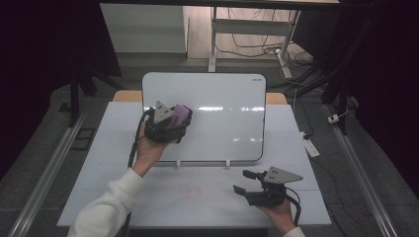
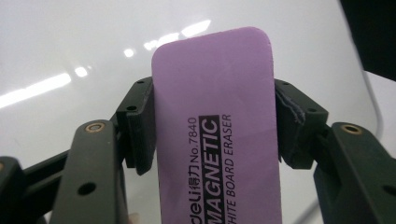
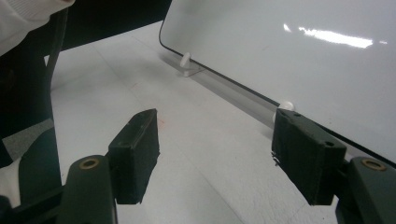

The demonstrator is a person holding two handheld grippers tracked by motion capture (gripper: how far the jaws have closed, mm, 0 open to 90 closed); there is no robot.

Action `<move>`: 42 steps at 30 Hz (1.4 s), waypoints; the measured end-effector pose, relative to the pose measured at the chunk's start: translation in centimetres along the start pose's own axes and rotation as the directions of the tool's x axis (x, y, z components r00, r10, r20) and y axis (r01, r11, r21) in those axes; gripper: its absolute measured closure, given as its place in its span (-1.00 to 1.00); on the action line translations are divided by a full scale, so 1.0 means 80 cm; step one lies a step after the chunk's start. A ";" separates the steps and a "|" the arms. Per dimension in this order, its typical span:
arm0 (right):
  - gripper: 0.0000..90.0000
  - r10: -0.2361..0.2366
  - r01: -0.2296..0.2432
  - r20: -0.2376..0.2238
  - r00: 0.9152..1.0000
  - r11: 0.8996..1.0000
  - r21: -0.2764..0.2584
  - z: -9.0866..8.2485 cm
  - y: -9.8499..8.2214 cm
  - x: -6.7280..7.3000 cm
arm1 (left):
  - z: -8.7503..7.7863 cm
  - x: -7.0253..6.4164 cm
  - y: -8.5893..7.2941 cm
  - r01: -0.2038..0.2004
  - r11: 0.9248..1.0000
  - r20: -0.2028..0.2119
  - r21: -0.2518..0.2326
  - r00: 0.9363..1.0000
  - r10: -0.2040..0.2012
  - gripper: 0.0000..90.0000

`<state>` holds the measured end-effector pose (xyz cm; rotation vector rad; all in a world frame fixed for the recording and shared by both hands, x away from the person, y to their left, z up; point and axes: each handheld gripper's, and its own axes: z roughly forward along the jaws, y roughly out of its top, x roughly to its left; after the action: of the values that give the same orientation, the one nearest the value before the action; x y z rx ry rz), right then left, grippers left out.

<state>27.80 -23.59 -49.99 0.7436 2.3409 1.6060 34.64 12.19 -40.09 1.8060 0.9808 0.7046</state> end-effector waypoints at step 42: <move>-0.29 -0.013 0.010 0.113 0.993 1.000 0.026 0.073 0.047 0.074 | 0.002 -0.080 -0.058 0.030 0.999 0.193 0.015 0.981 -0.033 -0.13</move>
<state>26.43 -14.75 -48.16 0.8026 2.2851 1.4910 30.01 7.79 -44.72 1.8273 0.8832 0.4936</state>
